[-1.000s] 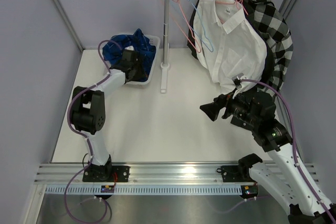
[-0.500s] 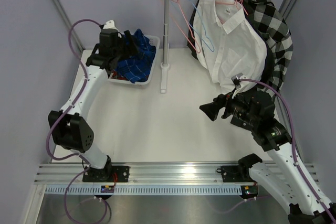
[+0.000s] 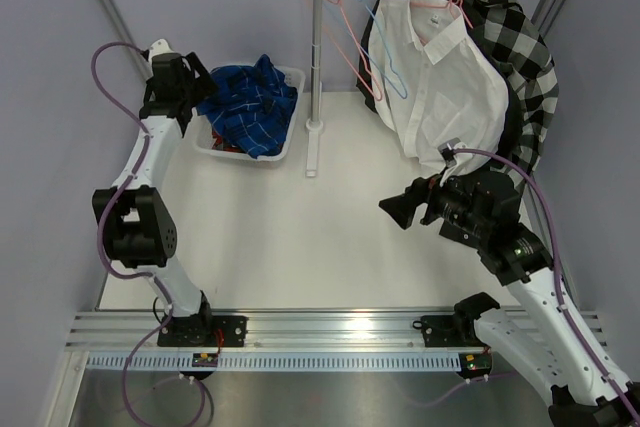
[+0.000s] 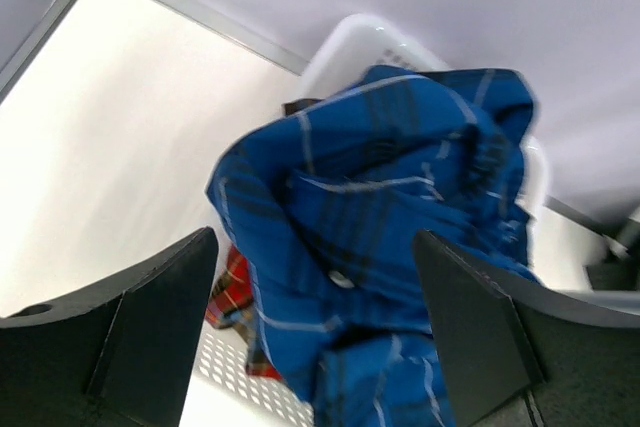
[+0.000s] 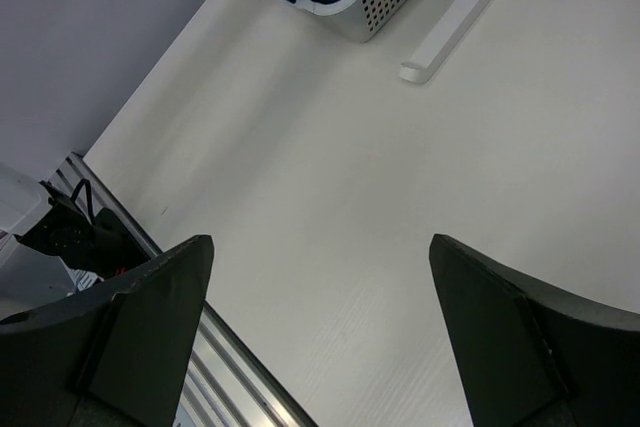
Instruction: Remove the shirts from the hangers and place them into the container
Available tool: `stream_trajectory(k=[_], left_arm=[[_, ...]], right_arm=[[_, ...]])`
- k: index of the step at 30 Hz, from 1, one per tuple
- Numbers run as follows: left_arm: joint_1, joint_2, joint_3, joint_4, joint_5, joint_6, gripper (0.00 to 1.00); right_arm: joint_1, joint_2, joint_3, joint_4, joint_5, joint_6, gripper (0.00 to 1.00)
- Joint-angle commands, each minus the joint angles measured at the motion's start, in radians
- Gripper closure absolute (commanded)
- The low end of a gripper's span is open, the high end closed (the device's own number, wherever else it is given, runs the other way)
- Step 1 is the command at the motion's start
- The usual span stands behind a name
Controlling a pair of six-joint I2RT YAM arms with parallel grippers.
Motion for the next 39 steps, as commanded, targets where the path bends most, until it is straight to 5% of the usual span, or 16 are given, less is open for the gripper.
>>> stream_trajectory(k=[1,6,10,17,21,32,36,39], left_arm=[[0.024,0.067,0.040,0.100,0.008,-0.004,0.17],[0.042,0.182,0.089,0.118,0.023,0.015,0.20],[0.044,0.228,0.098,0.135,0.127,0.001,0.32],[0.004,0.208,0.031,0.190,0.236,0.022,0.89],[-0.019,0.201,-0.022,0.189,0.274,-0.040,0.99],[-0.053,0.316,-0.043,-0.021,0.212,-0.128,0.97],[-0.054,0.333,0.003,-0.078,0.218,-0.123,0.81],[-0.054,0.273,0.003,-0.078,0.215,-0.122,0.57]], right_arm=[[-0.002,0.014,0.001,0.025,-0.008,-0.004,0.01],[-0.002,0.028,0.003,0.024,-0.007,-0.004,0.01],[-0.002,0.037,0.003,0.025,-0.004,-0.004,0.01],[-0.002,0.038,0.003,0.028,-0.008,-0.003,0.01],[-0.002,0.038,0.003,0.033,-0.010,-0.003,0.01],[-0.002,0.037,-0.004,0.042,-0.014,0.001,0.01],[-0.002,0.038,0.001,0.039,-0.014,0.000,0.01],[-0.002,0.031,0.003,0.034,-0.010,-0.003,0.01]])
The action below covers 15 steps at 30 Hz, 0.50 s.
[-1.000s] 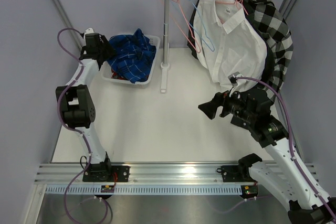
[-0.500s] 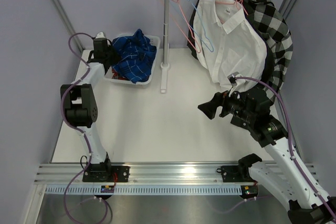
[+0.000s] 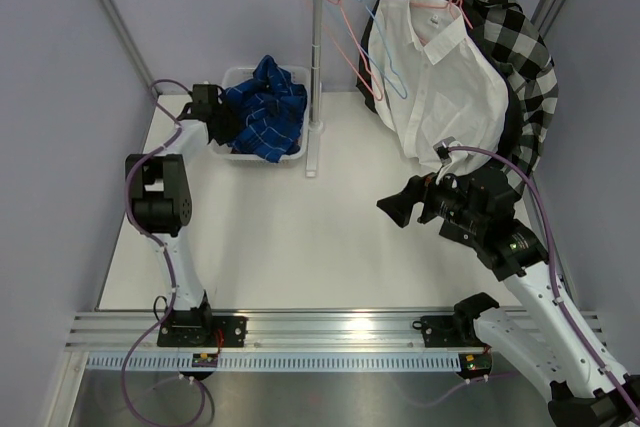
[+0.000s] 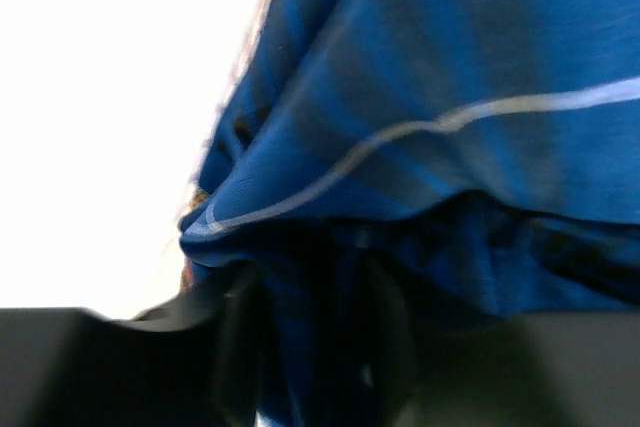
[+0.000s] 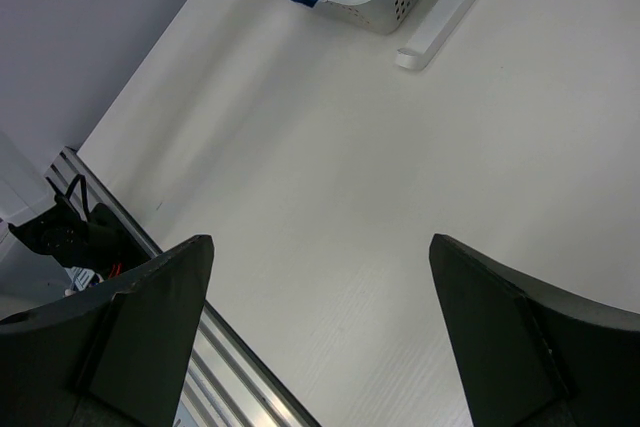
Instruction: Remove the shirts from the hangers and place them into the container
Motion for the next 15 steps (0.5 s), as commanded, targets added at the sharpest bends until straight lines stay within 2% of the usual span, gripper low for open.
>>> stream_trajectory(k=[1,2,5,9,15], left_arm=[[-0.008,-0.065,0.037,-0.063,0.006,-0.005,0.52],[-0.007,-0.085,0.039,-0.066,0.005,0.000,0.43],[-0.008,-0.161,0.054,-0.088,0.008,0.007,0.29],[-0.008,-0.272,0.060,-0.105,0.019,0.007,0.20],[-0.008,-0.448,0.040,-0.149,0.045,0.017,0.14]], right_arm=[[-0.002,-0.017,0.006,0.029,-0.008,-0.004,0.01],[-0.002,-0.019,0.007,0.028,-0.003,-0.007,0.01],[-0.002,-0.031,0.016,0.016,0.005,-0.010,0.01],[-0.002,-0.051,0.041,-0.012,0.020,-0.021,0.01],[-0.002,-0.094,0.098,-0.072,0.058,-0.029,0.01]])
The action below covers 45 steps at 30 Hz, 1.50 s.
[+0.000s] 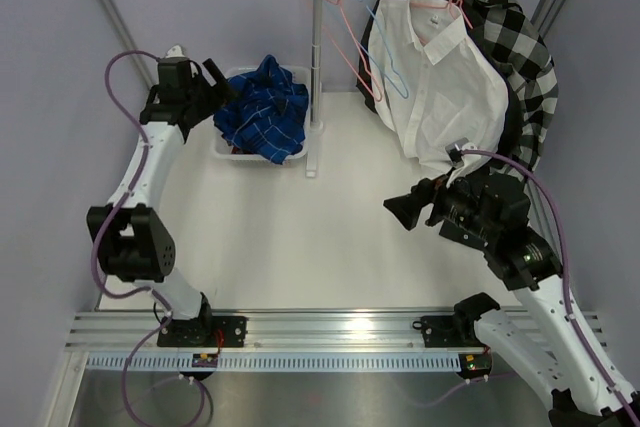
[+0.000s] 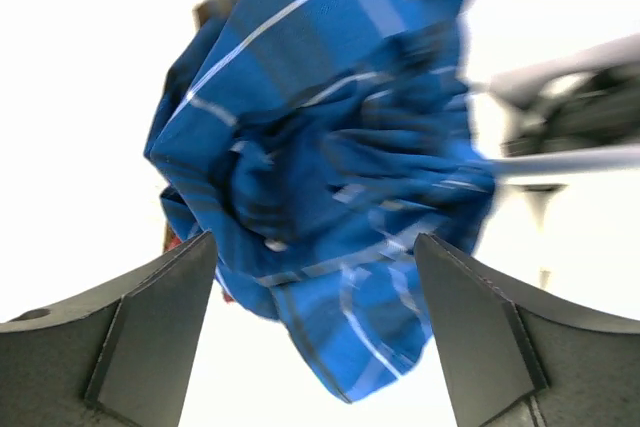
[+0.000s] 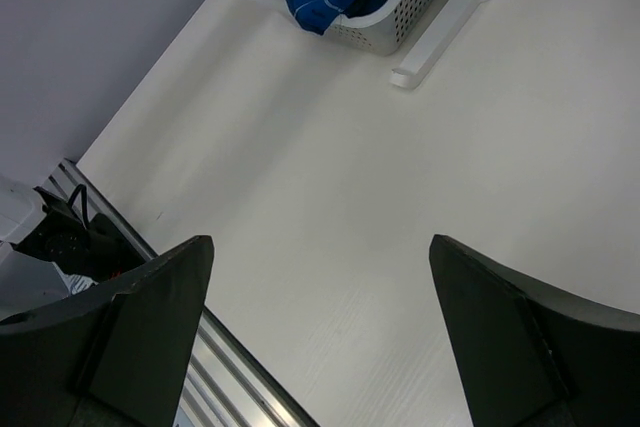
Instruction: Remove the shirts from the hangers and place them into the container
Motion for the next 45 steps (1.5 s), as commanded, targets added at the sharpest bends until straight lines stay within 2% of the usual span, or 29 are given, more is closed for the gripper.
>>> stream_trajectory(k=[1,5,7,11,17,20,24,31,45], left_arm=[[-0.005,-0.118,0.024,-0.030,0.037,0.014,0.13],[-0.005,-0.253,-0.042,-0.073,0.032,0.060,0.09],[-0.005,-0.374,-0.108,-0.091,0.024,0.102,0.07],[-0.005,-0.627,-0.238,-0.107,-0.031,0.193,0.01],[-0.005,-1.023,-0.396,-0.130,-0.110,0.352,0.01],[-0.007,-1.161,-0.438,-0.173,-0.166,0.380,0.01],[-0.043,-1.252,-0.467,-0.274,-0.202,0.393,0.01],[-0.111,-1.393,-0.527,-0.306,-0.313,0.394,0.01],[-0.134,-1.427,-0.604,-0.311,-0.338,0.357,0.01]], right_arm=[[-0.002,-0.036,0.081,-0.034,0.035,-0.018,0.01],[-0.002,-0.064,0.139,-0.104,0.090,-0.029,0.01],[-0.002,-0.082,0.182,-0.161,0.136,-0.038,0.01],[-0.002,-0.118,0.264,-0.251,0.320,-0.049,0.01],[-0.002,-0.185,0.367,-0.356,0.506,-0.055,0.00],[-0.002,-0.239,0.393,-0.385,0.554,-0.081,0.01],[-0.002,-0.280,0.408,-0.422,0.607,-0.103,0.01],[-0.002,-0.365,0.350,-0.413,0.657,-0.143,0.01],[-0.002,-0.409,0.279,-0.364,0.658,-0.146,0.01]])
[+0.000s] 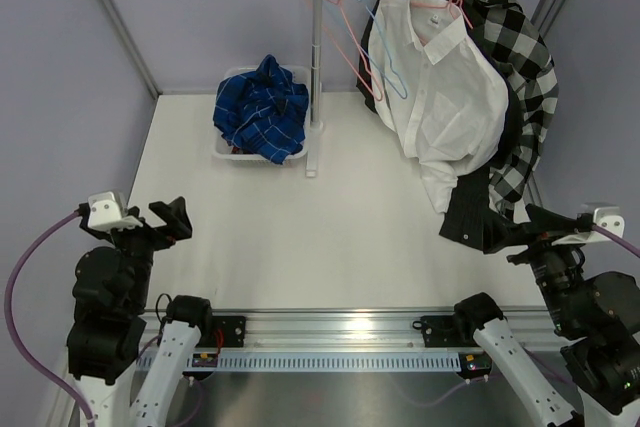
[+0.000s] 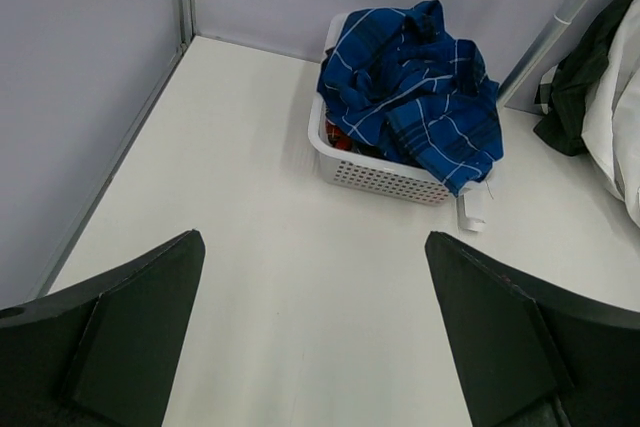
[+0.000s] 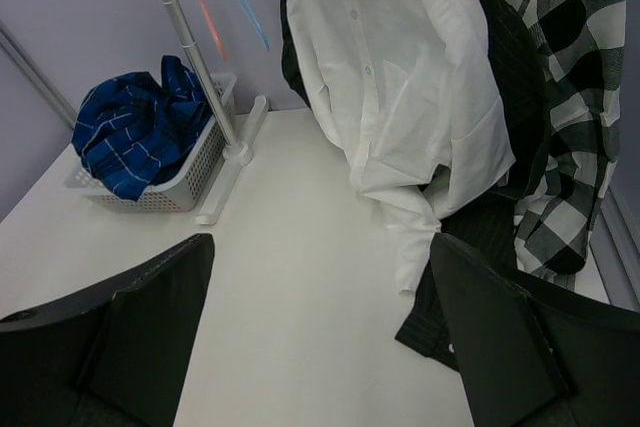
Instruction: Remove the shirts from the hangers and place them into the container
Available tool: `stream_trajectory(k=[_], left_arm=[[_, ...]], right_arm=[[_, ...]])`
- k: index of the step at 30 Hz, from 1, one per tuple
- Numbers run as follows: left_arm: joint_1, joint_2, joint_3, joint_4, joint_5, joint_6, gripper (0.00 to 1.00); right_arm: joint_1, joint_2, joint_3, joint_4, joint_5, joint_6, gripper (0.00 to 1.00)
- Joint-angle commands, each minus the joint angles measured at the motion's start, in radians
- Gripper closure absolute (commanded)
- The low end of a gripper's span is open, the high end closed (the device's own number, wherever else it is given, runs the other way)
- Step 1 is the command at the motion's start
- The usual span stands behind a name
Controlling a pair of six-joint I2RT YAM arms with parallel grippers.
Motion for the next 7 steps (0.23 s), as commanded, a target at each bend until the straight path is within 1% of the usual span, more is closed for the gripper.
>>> stream_trajectory(k=[1,7], left_arm=[[-0.006,0.007,-0.009,0.025,-0.016,-0.010,0.01],[-0.006,0.024,-0.017,0.025,0.002,-0.020,0.01]], right_arm=[[-0.003,-0.001,-0.009,0.033,0.021,-0.021,0.01],[-0.002,0.000,-0.014,0.039,0.013,-0.020,0.00]])
